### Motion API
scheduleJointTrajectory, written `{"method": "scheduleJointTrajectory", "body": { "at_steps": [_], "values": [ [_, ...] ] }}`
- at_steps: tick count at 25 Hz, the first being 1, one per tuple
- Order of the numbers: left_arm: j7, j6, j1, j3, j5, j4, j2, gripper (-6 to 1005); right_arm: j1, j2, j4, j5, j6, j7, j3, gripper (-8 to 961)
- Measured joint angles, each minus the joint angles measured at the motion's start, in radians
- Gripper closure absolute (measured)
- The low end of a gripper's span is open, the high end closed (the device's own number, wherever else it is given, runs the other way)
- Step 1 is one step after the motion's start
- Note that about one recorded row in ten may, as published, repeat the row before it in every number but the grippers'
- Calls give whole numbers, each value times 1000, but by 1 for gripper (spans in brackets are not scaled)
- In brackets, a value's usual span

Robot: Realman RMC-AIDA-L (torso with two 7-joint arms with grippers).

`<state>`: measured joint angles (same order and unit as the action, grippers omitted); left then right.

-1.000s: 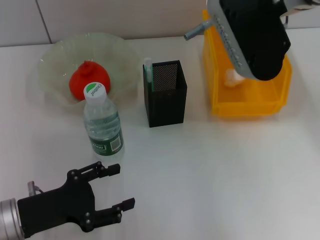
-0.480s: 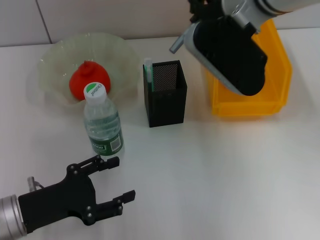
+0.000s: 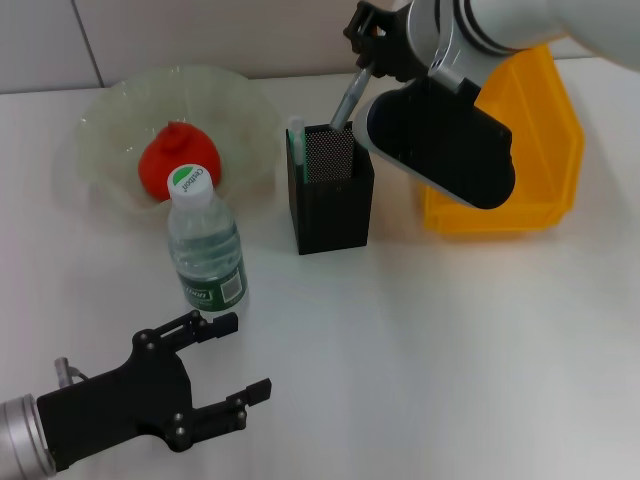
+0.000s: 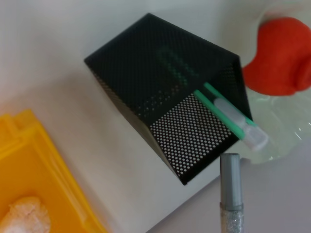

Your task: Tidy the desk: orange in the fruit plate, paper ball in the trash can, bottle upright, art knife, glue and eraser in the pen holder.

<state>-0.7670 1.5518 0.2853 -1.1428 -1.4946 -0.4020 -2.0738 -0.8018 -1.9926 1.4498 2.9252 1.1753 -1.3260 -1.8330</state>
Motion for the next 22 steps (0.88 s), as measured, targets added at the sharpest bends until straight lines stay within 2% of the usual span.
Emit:
{"method": "scheduleJointTrajectory", "body": {
  "at_steps": [5, 22],
  "values": [
    [0, -3, 5, 0, 4, 0, 1, 217, -11, -1, -31, 0, -14, 24, -27, 828],
    [0, -4, 7, -2, 13, 0, 3, 217, -42, -27, -70, 2, 28, 28, -100, 810]
  ]
}}
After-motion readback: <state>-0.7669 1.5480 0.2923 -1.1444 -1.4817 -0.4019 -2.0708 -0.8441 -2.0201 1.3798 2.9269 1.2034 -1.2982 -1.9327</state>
